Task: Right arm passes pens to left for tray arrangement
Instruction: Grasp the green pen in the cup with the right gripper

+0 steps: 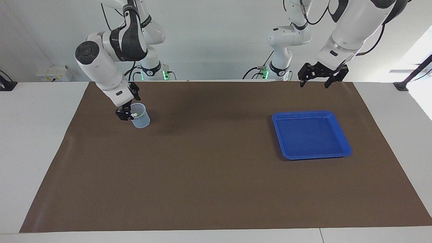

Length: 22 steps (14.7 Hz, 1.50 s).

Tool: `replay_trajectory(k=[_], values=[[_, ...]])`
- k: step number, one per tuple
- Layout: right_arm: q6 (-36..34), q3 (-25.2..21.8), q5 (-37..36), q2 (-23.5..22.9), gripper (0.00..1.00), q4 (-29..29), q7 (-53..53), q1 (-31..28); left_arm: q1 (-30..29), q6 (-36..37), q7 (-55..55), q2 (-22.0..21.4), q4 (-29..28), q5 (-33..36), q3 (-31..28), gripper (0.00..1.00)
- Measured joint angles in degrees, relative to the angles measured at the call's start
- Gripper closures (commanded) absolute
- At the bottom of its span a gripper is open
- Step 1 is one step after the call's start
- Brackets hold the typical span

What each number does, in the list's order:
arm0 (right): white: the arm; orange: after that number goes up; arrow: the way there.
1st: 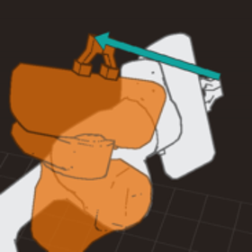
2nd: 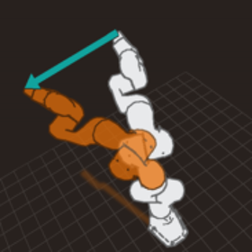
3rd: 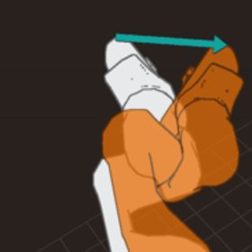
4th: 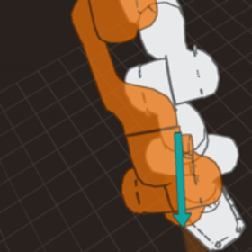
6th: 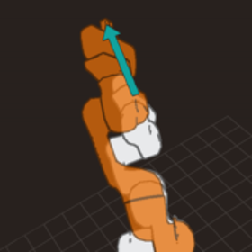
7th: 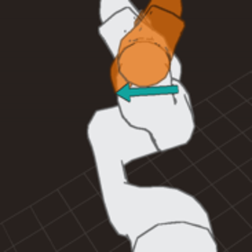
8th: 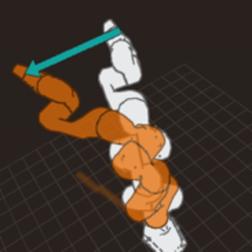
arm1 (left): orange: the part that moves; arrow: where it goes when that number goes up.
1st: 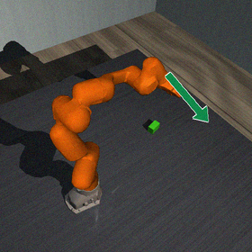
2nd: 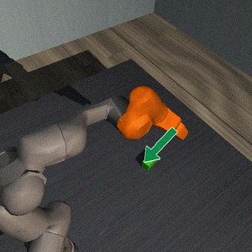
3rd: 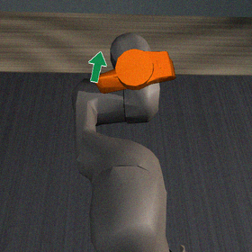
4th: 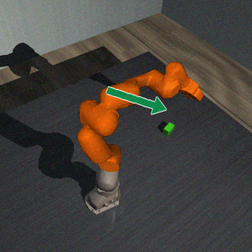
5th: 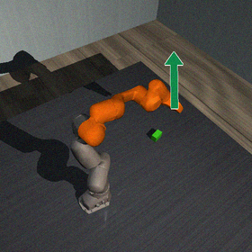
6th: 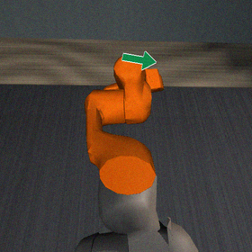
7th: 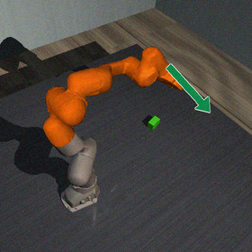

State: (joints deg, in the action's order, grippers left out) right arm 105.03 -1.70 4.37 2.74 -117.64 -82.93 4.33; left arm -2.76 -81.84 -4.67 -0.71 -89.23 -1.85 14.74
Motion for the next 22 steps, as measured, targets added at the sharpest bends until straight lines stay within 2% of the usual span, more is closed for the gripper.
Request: replay_trajectory(k=[2,3,4,8,11,18,20,22], values=[[2.11,-0.03,0.00,0.25,0.04,-2.47,-5.56,0.00,0.00,0.00,0.00,0.00,0.00,0.00,0.00,0.00],[2.82,-0.04,0.00,0.50,0.18,-3.60,-7.61,-0.07,0.00,0.00,0.00,0.00,0.00,0.00,0.00,0.00],[3.26,-0.07,0.01,0.69,0.26,-4.58,-9.01,-0.29,0.00,0.00,0.00,0.00,0.00,0.00,0.00,0.00],[4.64,-0.29,0.01,1.16,0.29,-7.07,-10.62,-1.33,0.00,0.00,-0.01,0.00,0.00,0.00,0.00,0.00],[4.75,-0.29,0.01,1.63,0.39,-8.14,-10.63,-1.62,0.00,0.06,-0.01,0.00,0.00,0.00,0.00,0.00],[7.68,-0.32,0.01,2.66,0.46,-10.45,-10.64,-1.82,0.00,0.06,-0.01,0.00,0.00,0.00,0.00,0.00],[7.79,-0.32,0.01,2.73,0.52,-10.71,-10.64,-1.83,0.00,0.06,-0.02,0.00,0.00,0.00,0.00,0.00],[7.85,-0.32,0.01,2.75,0.53,-10.88,-10.64,-1.83,0.00,0.06,-0.02,0.00,0.00,0.00,0.00,0.00]])
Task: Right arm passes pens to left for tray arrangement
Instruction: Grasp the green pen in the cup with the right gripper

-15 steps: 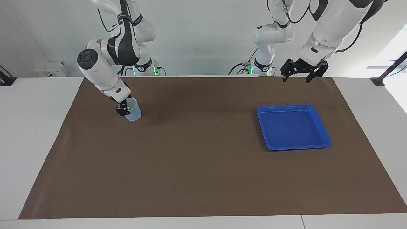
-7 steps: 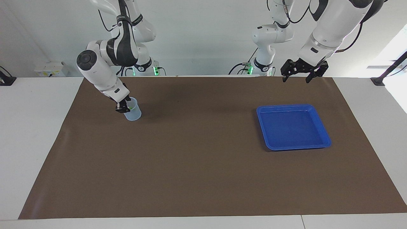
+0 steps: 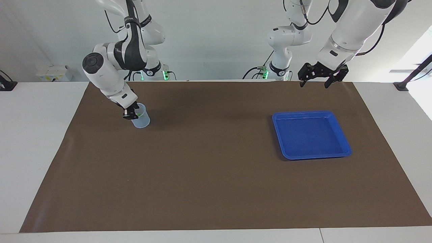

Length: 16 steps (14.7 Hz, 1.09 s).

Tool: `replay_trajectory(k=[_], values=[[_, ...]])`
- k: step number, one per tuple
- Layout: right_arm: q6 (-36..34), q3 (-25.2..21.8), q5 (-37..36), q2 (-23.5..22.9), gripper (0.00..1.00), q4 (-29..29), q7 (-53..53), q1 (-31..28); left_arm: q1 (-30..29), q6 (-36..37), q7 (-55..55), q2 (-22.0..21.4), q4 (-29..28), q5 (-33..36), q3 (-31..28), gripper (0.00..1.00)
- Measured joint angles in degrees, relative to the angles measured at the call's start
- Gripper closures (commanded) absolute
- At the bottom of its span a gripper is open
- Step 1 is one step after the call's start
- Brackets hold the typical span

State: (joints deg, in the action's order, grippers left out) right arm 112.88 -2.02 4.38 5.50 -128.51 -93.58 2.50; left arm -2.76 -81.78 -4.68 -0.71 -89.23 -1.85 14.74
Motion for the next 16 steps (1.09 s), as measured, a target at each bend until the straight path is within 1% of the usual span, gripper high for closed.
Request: replay_trajectory(k=[2,5,8,9,11,16], values=[[0.06,0.00,0.00,0.03,0.53,-0.22,0.00,0.00,0.00,0.00,0.00,0.00,0.00,0.00,0.00,0.00],[0.17,0.00,0.00,0.06,0.59,-0.43,0.00,0.00,0.00,0.00,0.00,0.00,0.00,0.00,0.00,0.00],[0.21,0.00,0.00,0.06,0.68,-0.50,-0.01,0.00,0.00,0.00,-0.01,0.00,-0.03,0.00,0.00,0.00],[0.21,0.00,0.00,0.07,0.76,-0.51,-0.01,0.00,0.00,0.00,-0.01,-0.01,-0.08,0.00,0.00,0.00],[0.22,0.00,0.00,0.11,0.87,-0.52,-0.01,0.00,0.01,0.00,-0.01,-0.02,-0.11,0.00,0.01,0.00],[0.16,-0.01,0.00,0.96,0.95,-0.34,0.00,-0.05,0.20,0.34,-0.01,-0.58,-1.24,0.00,0.17,0.00]])
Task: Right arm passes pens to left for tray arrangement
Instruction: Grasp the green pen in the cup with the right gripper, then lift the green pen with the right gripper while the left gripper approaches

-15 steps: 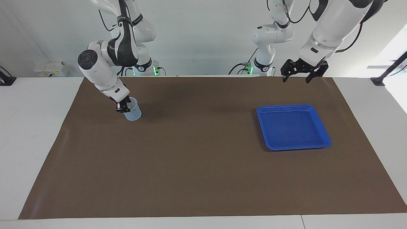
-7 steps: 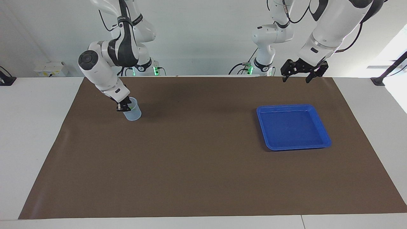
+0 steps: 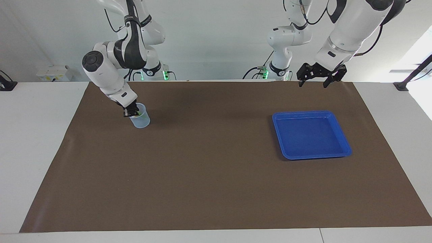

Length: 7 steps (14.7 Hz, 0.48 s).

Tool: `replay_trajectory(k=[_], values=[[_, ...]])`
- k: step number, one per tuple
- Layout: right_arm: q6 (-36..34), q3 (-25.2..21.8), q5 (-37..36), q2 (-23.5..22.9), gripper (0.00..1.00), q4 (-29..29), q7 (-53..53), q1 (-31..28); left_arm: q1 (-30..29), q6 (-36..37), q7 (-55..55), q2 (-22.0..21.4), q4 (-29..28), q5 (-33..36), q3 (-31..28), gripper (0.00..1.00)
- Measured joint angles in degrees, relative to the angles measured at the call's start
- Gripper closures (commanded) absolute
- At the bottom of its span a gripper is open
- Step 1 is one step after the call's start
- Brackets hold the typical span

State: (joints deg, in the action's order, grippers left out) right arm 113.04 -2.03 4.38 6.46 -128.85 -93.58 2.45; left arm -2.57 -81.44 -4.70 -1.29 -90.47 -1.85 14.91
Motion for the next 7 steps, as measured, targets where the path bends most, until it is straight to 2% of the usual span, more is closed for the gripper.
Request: replay_trajectory(k=[3,7], values=[[-1.74,0.00,0.01,0.01,0.96,1.52,0.51,-0.07,0.27,0.00,0.00,-0.54,-0.87,0.00,0.39,0.00],[-12.05,-0.03,0.02,1.35,0.98,9.81,7.03,-0.12,0.58,-1.16,-0.12,-1.55,-2.95,-0.75,0.41,0.00]])
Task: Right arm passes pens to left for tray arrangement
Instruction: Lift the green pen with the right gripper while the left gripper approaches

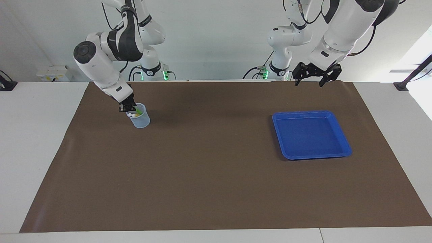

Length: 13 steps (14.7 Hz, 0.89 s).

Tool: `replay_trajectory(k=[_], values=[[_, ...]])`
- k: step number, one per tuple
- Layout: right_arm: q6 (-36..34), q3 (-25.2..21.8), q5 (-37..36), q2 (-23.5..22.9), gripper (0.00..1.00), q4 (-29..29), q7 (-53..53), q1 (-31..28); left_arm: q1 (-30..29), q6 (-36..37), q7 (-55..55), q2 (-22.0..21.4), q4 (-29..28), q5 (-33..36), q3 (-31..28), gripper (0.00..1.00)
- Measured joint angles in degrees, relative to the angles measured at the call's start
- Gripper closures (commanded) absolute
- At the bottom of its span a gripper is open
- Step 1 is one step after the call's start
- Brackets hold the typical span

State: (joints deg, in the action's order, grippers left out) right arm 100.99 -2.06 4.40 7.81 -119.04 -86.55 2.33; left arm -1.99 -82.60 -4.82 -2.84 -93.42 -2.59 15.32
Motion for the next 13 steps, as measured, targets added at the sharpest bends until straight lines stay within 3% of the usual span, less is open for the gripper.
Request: replay_trajectory(k=[3,8,13], values=[[-7.41,0.15,0.84,2.44,1.00,6.50,10.51,0.12,-0.06,-1.64,-2.51,-1.02,-2.77,-3.43,-0.22,0.00],[-10.31,2.51,15.47,2.58,1.00,10.30,35.27,0.33,-0.08,-6.86,-10.18,-4.59,-10.26,-8.70,-0.27,0.00],[-4.97,9.76,19.72,2.02,1.00,10.39,65.04,2.45,0.02,-13.58,-37.78,-5.61,-11.95,-20.92,-0.22,0.00]])
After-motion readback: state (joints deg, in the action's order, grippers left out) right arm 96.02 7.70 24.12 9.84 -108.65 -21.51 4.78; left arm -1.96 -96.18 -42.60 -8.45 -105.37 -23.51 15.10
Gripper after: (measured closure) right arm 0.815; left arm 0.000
